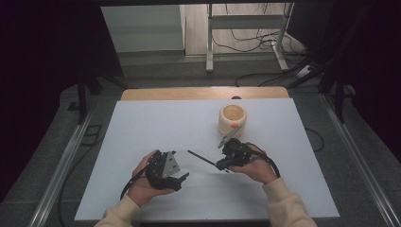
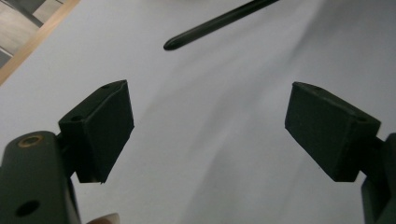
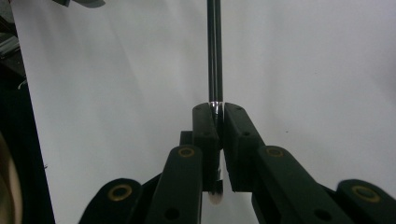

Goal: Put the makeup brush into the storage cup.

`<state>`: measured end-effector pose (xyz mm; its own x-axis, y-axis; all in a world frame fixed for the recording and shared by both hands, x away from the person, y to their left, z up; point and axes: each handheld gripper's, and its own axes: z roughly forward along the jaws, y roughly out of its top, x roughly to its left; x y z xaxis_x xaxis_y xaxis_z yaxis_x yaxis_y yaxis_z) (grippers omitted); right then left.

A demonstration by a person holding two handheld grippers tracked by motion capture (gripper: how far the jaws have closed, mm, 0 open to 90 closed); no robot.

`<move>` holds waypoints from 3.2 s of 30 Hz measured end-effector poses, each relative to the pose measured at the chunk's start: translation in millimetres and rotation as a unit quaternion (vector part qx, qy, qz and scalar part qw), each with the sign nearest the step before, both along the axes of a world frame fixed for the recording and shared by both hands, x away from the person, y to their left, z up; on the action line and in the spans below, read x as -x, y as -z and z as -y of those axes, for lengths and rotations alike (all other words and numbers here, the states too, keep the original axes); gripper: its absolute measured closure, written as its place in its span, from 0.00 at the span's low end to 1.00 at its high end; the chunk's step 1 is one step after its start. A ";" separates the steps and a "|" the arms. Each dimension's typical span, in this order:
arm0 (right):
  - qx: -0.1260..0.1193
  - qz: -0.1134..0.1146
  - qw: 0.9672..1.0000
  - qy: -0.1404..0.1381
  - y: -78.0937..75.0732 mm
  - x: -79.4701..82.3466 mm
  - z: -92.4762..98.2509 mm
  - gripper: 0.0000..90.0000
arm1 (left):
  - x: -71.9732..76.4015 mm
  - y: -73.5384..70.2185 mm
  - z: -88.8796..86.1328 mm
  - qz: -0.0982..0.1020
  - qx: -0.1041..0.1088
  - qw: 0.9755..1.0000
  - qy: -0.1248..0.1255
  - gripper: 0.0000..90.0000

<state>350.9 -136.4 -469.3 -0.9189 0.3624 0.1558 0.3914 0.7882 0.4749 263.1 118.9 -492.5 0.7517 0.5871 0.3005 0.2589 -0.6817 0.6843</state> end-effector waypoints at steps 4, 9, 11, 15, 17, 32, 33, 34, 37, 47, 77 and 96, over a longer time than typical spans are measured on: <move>0.000 -0.001 1.000 -0.001 0.1 0.1 -0.1 0.92 | -6.5 -0.3 5.6 -0.003 -0.004 1.000 0.006 0.18; 0.000 -0.003 1.000 -0.004 -0.1 0.9 -1.5 0.92 | -14.1 -1.6 11.1 -0.005 -0.007 1.000 0.010 0.18; 0.000 -0.003 1.000 -0.006 -0.4 1.2 -2.1 0.92 | -17.9 -1.5 13.6 -0.005 -0.009 1.000 0.014 0.18; 0.002 -0.003 1.000 -0.008 -0.2 1.9 -3.4 0.92 | -24.1 -0.5 18.8 -0.010 -0.016 1.000 0.021 0.20; 0.003 -0.004 1.000 -0.007 0.0 2.1 -3.6 0.92 | -25.9 -0.7 21.2 -0.011 -0.017 0.999 0.026 0.21; 0.001 -0.004 1.000 -0.014 -1.1 3.2 -5.1 0.92 | -37.2 2.3 38.1 -0.003 -0.044 0.998 0.048 0.23; 0.002 -0.005 1.000 -0.014 -1.1 3.5 -5.6 0.92 | -37.4 2.1 38.9 -0.003 -0.045 0.998 0.052 0.24; 0.002 -0.005 1.000 -0.014 -1.1 3.5 -5.7 0.92 | -37.8 1.7 40.4 -0.002 -0.047 0.997 0.058 0.25; 0.001 -0.004 1.000 -0.014 -1.4 3.5 -5.9 0.92 | -38.5 2.1 44.5 -0.001 -0.059 0.996 0.068 0.29; -0.001 -0.003 1.000 -0.021 -3.2 4.4 -6.3 0.92 | -40.3 4.1 52.8 -0.007 -0.091 0.991 0.097 0.65; -0.139 0.094 0.980 0.111 -29.0 2.2 30.3 0.29 | -30.4 0.0 33.4 -0.049 -0.066 0.993 0.090 0.92; -0.144 0.118 0.971 0.152 -16.7 18.3 69.7 0.19 | -22.9 -5.3 17.2 -0.049 -0.021 0.997 0.062 0.92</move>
